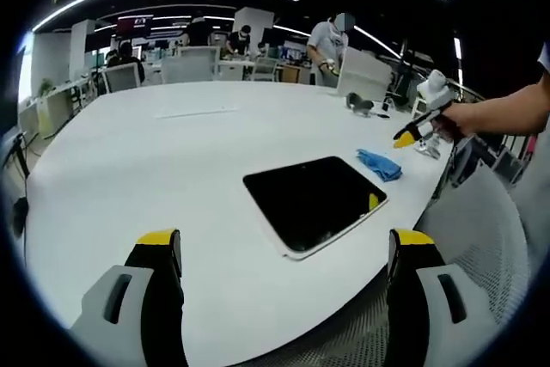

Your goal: Wipe the mirror surface with the cleaning cloth until all visible marks leave the cleaned area.

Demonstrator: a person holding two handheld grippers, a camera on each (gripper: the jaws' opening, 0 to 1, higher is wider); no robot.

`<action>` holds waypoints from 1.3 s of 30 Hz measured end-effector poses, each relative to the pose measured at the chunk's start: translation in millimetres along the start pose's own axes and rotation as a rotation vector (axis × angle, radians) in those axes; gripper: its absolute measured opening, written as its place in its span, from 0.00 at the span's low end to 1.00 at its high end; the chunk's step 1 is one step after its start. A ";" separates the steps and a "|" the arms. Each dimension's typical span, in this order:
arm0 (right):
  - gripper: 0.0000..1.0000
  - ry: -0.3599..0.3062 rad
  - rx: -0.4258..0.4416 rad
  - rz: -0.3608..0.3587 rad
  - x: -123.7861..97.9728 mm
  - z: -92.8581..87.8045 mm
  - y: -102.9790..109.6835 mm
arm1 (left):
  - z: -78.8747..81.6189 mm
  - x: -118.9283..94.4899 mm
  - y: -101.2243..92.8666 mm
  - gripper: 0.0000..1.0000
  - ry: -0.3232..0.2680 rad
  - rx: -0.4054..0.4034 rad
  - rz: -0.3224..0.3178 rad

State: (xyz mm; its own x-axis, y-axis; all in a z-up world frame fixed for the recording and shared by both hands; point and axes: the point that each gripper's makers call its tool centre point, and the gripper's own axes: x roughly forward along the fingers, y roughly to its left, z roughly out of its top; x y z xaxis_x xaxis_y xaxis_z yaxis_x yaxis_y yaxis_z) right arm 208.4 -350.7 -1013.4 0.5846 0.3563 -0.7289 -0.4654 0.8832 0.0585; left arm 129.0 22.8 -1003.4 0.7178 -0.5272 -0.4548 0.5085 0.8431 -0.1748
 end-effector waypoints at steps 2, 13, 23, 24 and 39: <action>0.59 -0.035 -0.012 -0.001 -10.6 1.1 -2.0 | 1.9 -2.9 4.6 0.99 -0.003 0.006 0.017; 0.89 -0.178 -0.035 -0.004 -44.7 -9.3 -3.0 | 17.3 -26.8 27.4 0.99 -0.052 0.012 0.073; 0.98 -0.213 -0.075 -0.033 -48.3 -42.0 -8.7 | 27.0 -30.9 32.9 0.99 -0.084 0.007 0.096; 0.98 -0.208 -0.062 -0.028 -47.3 -45.6 -8.5 | 26.3 -31.1 31.7 0.99 -0.083 0.008 0.098; 0.99 -0.230 -0.041 -0.025 -48.2 -45.5 -9.7 | 28.6 -33.4 24.6 0.99 -0.084 0.013 0.094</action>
State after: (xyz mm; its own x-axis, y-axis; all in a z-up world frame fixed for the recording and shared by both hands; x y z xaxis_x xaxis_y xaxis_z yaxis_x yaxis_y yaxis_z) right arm 154.4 -390.3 -1009.9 0.7298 0.3990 -0.5551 -0.4732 0.8809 0.0111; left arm 131.0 58.1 -967.5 0.7999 -0.4529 -0.3937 0.4423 0.8883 -0.1233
